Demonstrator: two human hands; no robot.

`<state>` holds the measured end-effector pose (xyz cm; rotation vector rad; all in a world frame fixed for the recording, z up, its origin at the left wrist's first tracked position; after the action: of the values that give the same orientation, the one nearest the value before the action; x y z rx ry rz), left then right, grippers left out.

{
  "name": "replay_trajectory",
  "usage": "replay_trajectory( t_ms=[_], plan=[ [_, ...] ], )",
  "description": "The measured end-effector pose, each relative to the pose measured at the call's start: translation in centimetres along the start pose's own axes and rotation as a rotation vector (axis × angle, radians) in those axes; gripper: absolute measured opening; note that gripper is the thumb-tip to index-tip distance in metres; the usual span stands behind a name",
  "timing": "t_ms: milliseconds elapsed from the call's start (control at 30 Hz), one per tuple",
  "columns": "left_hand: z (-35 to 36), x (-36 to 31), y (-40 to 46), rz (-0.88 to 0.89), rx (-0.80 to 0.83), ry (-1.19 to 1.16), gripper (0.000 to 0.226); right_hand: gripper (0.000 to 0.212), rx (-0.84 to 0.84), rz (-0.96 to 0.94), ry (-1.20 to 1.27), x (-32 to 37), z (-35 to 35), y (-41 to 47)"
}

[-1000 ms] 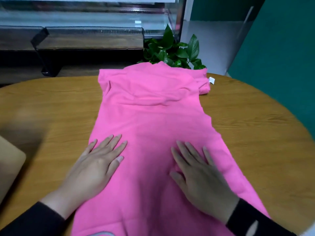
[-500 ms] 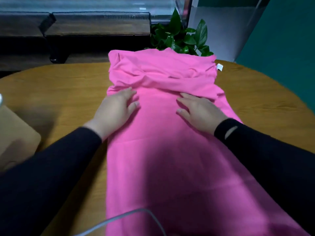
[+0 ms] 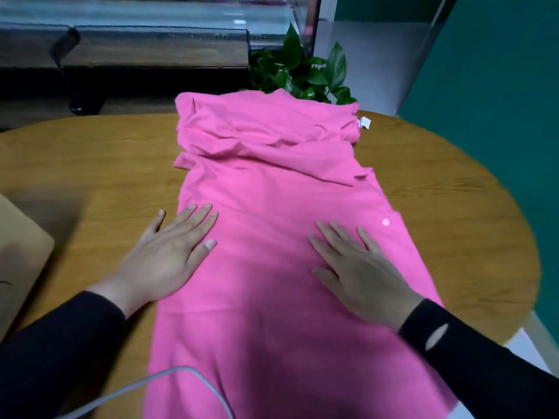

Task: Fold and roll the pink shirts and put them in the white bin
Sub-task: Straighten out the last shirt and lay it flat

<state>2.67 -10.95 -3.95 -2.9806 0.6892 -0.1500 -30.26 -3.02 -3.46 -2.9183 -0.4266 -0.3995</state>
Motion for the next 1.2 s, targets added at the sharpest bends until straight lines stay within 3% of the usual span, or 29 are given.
replay_trajectory(
  t_ms=[133, 233, 300, 400, 500, 633, 733, 867, 1033, 1133, 1200],
  plan=[
    [-0.5, 2.8, 4.1, 0.01, 0.028, 0.03, 0.087, 0.066, -0.08, -0.004, 0.012, 0.0, 0.1, 4.0],
    [-0.9, 3.1, 5.2, -0.037, 0.001, 0.133, 0.073, 0.061, -0.042, -0.012, 0.168, -0.3, -0.7, 5.2],
    [-1.5, 2.0, 3.4, -0.063, -0.166, -0.024, 0.063, 0.054, -0.072, -0.018, 0.453, -1.0, -1.9, 4.3],
    [-2.6, -0.6, -2.2, 0.108, -0.309, -0.335, 0.06, 0.039, -0.261, 0.022, 0.673, -2.8, -3.7, 0.9],
    [-1.4, -2.2, -7.0, 0.262, -0.254, -0.366, 0.056, 0.024, -0.331, 0.056, 0.638, -4.0, -4.0, -3.2],
    [0.6, -2.5, -11.0, 0.281, -0.246, -0.363, 0.061, 0.014, -0.246, 0.025, 0.557, -4.6, -3.3, -8.6],
    [1.1, -2.2, -12.8, 0.339, -0.232, -0.387, 0.068, 0.007, -0.322, 0.014, 0.588, -5.5, -2.8, -11.3],
    [1.5, -1.9, -14.3, 0.353, -0.227, -0.307, 0.074, 0.022, -0.391, -0.012, 0.496, -6.0, -2.2, -15.1],
    [0.9, -2.1, -14.5, 0.33, -0.252, -0.353, 0.05, 0.027, -0.295, -0.074, 0.328, -6.2, -0.7, -17.5],
    [0.9, -2.0, -14.4, 0.29, -0.248, -0.438, 0.045, 0.035, -0.378, 0.051, 0.322, -7.4, -0.8, -17.5],
    [1.1, -1.9, -14.5, 0.273, -0.249, -0.444, 0.043, 0.026, -0.457, 0.142, 0.347, -7.8, -0.9, -17.2]
  ],
)
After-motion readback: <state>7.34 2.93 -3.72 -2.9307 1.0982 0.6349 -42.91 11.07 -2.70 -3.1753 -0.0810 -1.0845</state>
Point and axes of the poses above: each hand's wrist, its own y-axis towards the middle knuckle, its own z-axis out of the palm, x = y × z, the point moved 2 cm from there along y, towards the middle knuckle, and after that the axes turned 11 degrees about y, right-handed, at the moved point
